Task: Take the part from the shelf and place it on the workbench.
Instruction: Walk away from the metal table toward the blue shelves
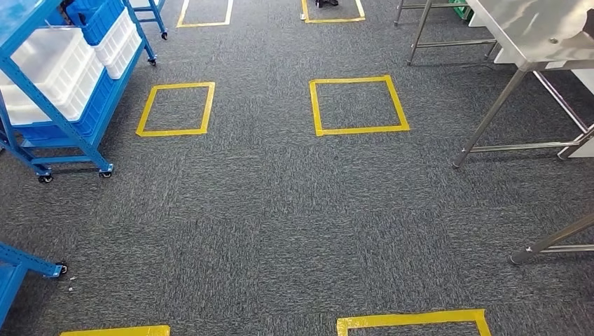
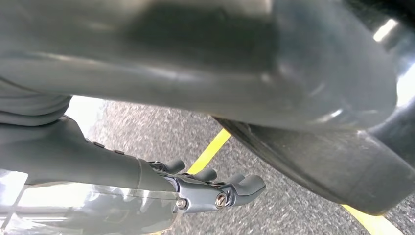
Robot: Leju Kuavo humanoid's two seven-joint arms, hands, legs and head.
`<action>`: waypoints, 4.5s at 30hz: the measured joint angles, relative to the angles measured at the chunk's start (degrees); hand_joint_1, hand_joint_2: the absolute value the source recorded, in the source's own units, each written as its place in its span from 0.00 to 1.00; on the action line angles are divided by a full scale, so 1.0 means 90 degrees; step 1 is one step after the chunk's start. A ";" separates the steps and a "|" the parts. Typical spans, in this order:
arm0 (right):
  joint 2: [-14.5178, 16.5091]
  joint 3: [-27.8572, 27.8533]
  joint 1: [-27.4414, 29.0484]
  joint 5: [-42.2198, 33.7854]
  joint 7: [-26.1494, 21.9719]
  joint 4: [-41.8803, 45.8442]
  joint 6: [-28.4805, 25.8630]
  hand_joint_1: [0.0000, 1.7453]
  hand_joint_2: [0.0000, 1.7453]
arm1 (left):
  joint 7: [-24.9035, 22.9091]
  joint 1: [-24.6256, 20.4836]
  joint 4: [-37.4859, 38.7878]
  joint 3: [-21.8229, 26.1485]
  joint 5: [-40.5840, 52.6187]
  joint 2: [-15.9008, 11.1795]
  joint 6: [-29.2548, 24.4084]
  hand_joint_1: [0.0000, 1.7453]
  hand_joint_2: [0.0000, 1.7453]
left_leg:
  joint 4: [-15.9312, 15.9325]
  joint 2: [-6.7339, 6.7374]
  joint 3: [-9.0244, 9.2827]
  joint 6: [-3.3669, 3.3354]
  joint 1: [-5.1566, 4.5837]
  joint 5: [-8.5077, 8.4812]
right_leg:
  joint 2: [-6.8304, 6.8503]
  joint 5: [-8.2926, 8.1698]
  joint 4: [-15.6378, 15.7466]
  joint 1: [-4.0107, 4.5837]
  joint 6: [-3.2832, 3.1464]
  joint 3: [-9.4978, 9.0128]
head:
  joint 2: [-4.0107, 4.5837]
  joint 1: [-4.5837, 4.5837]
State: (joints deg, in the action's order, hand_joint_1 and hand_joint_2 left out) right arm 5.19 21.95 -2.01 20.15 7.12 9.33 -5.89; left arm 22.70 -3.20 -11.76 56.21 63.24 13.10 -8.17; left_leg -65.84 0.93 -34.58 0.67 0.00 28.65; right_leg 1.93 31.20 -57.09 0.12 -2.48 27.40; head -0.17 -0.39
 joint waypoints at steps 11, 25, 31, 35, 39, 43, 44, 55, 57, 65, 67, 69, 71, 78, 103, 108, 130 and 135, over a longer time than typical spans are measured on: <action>0.0007 0.0033 -0.0016 0.0033 0.0036 0.0001 0.0097 0.00 0.00 | -0.0005 -0.0006 0.0000 0.0006 0.0067 -0.0022 0.0196 0.00 0.00 | 0.1108 -0.0149 0.0448 -0.0329 -0.0034 -0.0293 | -0.0165 0.0822 -0.1588 -0.0022 0.0268 0.0769 | -0.0001 0.0069; 0.0006 0.0031 0.0000 0.0010 0.0064 -0.0002 0.0183 0.00 0.00 | 0.0034 -0.0009 0.0000 0.0010 0.0070 -0.0040 0.0184 0.00 0.00 | -0.0401 -0.0231 -0.0378 0.0069 0.0024 0.0366 | -0.0171 -0.0087 -0.0121 -0.0109 0.0062 0.0210 | 0.0000 -0.0011; 0.0004 0.0031 0.0004 0.0010 0.0021 -0.0002 0.0219 0.00 0.00 | 0.0064 -0.0003 0.0000 0.0019 0.0069 -0.0046 0.0179 0.00 0.00 | 0.0207 0.0109 0.0014 0.0029 0.0021 -0.0088 | 0.0275 -0.0037 -0.0127 -0.0063 0.0083 0.0163 | 0.0000 -0.0012; 0.0005 0.0031 -0.0012 0.0012 0.0001 -0.0002 0.0223 0.00 0.00 | 0.0052 -0.0027 0.0000 0.0046 0.0048 -0.0049 0.0182 0.00 0.00 | 0.0825 0.0245 0.0259 -0.0112 -0.0070 -0.0210 | 0.0489 -0.0008 -0.0113 -0.0033 0.0200 0.0133 | 0.0000 -0.0002; 0.0001 0.0031 -0.0015 0.0015 -0.0001 0.0001 0.0218 0.00 0.00 | 0.0006 -0.0023 0.0000 0.0118 -0.0022 -0.0052 0.0196 0.00 0.00 | 0.0968 0.0004 0.0312 -0.0263 -0.0016 -0.0316 | 0.0039 0.0412 -0.0710 -0.0064 0.0295 0.0350 | -0.0001 0.0036; -0.0005 0.0031 -0.0004 0.0015 -0.0026 0.0002 0.0226 0.00 0.00 | -0.0022 -0.0032 0.0000 0.0140 -0.0042 -0.0056 0.0208 0.00 0.00 | 0.0956 -0.0297 0.0300 -0.0298 -0.0032 -0.0334 | -0.0189 0.0748 -0.1864 -0.0056 0.0301 0.0952 | 0.0000 0.0055; -0.0005 0.0031 -0.0006 0.0015 -0.0015 0.0002 0.0227 0.00 0.00 | -0.0037 -0.0027 0.0000 0.0148 -0.0047 -0.0056 0.0210 0.00 0.00 | 0.0941 -0.0388 0.0310 -0.0291 -0.0032 -0.0330 | -0.0210 0.0534 -0.1657 -0.0059 0.0297 0.0868 | 0.0000 0.0055; 0.0012 0.0032 0.0001 0.0052 0.0057 0.0002 0.0213 0.00 0.00 | -0.0158 -0.0037 0.0000 0.0332 -0.0274 -0.0029 0.0341 0.00 0.00 | -0.0133 -0.0333 -0.0305 0.0036 -0.0014 0.0197 | -0.0242 -0.0165 -0.0155 -0.0095 0.0039 0.0300 | -0.0001 -0.0042; 0.0007 0.0031 0.0020 0.0052 0.0057 0.0001 0.0208 0.00 0.00 | -0.0150 -0.0051 0.0000 0.0392 -0.0342 0.0013 0.0283 0.00 0.00 | -0.0886 -0.0197 -0.0660 0.0083 0.0023 0.0498 | -0.0045 -0.0153 -0.0157 -0.0071 0.0022 0.0305 | -0.0001 -0.0049; 0.0002 0.0030 0.0018 0.0047 0.0062 0.0000 0.0150 0.00 0.00 | -0.0178 -0.0069 0.0000 0.0503 -0.0390 0.0073 0.0194 0.00 0.00 | 0.0776 0.0262 0.0216 -0.0079 -0.0036 -0.0231 | 0.0452 -0.0052 -0.0147 -0.0029 0.0182 0.0181 | 0.0001 -0.0039; 0.0001 0.0029 0.0001 0.0037 0.0068 0.0002 0.0148 0.00 0.00 | -0.0243 -0.0067 0.0000 0.0518 -0.0366 0.0084 0.0086 0.00 0.00 | 0.0854 0.0136 0.0251 -0.0165 -0.0016 -0.0270 | 0.0417 -0.0006 -0.0164 -0.0049 0.0258 0.0149 | 0.0000 -0.0029; -0.0002 0.0027 0.0000 0.0029 0.0072 0.0003 0.0151 0.00 0.00 | -0.0302 -0.0081 0.0000 0.0529 -0.0353 0.0096 0.0012 0.00 0.00 | 0.0940 0.0012 0.0304 -0.0249 0.0013 -0.0324 | 0.0126 0.0231 -0.0517 -0.0070 0.0311 0.0294 | -0.0001 -0.0001; -0.0009 0.0026 0.0013 0.0024 0.0057 0.0002 0.0156 0.00 0.00 | -0.0345 -0.0103 0.0000 0.0536 -0.0352 0.0104 -0.0024 0.00 0.00 | 0.0950 -0.0114 0.0293 -0.0291 0.0001 -0.0338 | -0.0127 0.0621 -0.1320 -0.0079 0.0328 0.0699 | -0.0001 0.0018; -0.0021 0.0026 0.0002 0.0021 0.0058 0.0000 0.0169 0.00 0.00 | -0.0382 -0.0126 0.0000 0.0577 -0.0356 0.0125 -0.0046 0.00 1.00 | 0.0817 -0.0720 0.0263 -0.0212 -0.0010 -0.0293 | -0.0588 -0.0168 -0.0434 -0.0121 0.0295 0.0404 | -0.0001 0.0020; -0.0019 0.0021 0.0014 0.0029 0.0064 0.0003 0.0150 0.00 0.00 | -0.0585 -0.0157 0.0000 0.0764 -0.0524 0.0144 0.0054 0.00 0.00 | 0.0928 -0.0226 0.0264 -0.0281 0.0004 -0.0371 | -0.0157 0.0781 -0.1773 -0.0092 0.0322 0.0847 | 0.0000 0.0006; -0.0026 0.0021 -0.0001 0.0079 0.0070 0.0001 0.0178 0.00 0.00 | -0.0826 -0.0158 0.0000 0.0795 -0.0492 0.0138 0.0146 0.00 0.00 | 0.0829 -0.0677 0.0292 -0.0210 0.0005 -0.0314 | -0.0488 -0.0163 -0.0572 -0.0127 0.0301 0.0437 | -0.0001 0.0016; -0.0018 0.0022 -0.0016 0.0093 0.0053 0.0005 0.0262 0.00 0.00 | -0.0987 -0.0128 0.0000 0.0792 -0.0400 0.0048 0.0214 0.00 0.00 | 0.0920 0.0047 0.0255 -0.0224 0.0012 -0.0384 | 0.0280 0.0162 -0.0398 -0.0057 0.0332 0.0159 | 0.0000 -0.0029; -0.0086 0.0021 0.0014 0.0101 -0.0034 0.0004 0.0240 0.00 0.00 | -0.0993 -0.0152 0.0000 0.0793 -0.0434 0.0092 0.0163 0.00 0.00 | 0.0918 -0.0294 0.0272 -0.0279 0.0014 -0.0381 | -0.0158 0.0583 -0.1789 -0.0085 0.0368 0.0953 | -0.0001 0.0019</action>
State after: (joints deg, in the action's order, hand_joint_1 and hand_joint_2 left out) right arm 4.42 22.14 -1.88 21.05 6.82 9.37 -3.73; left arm 13.77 -4.57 -11.76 63.35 59.33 13.93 -6.70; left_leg -57.57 -1.72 -32.13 -1.84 0.13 25.22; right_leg 0.50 36.45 -73.19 -0.64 0.83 35.98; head -0.17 -0.22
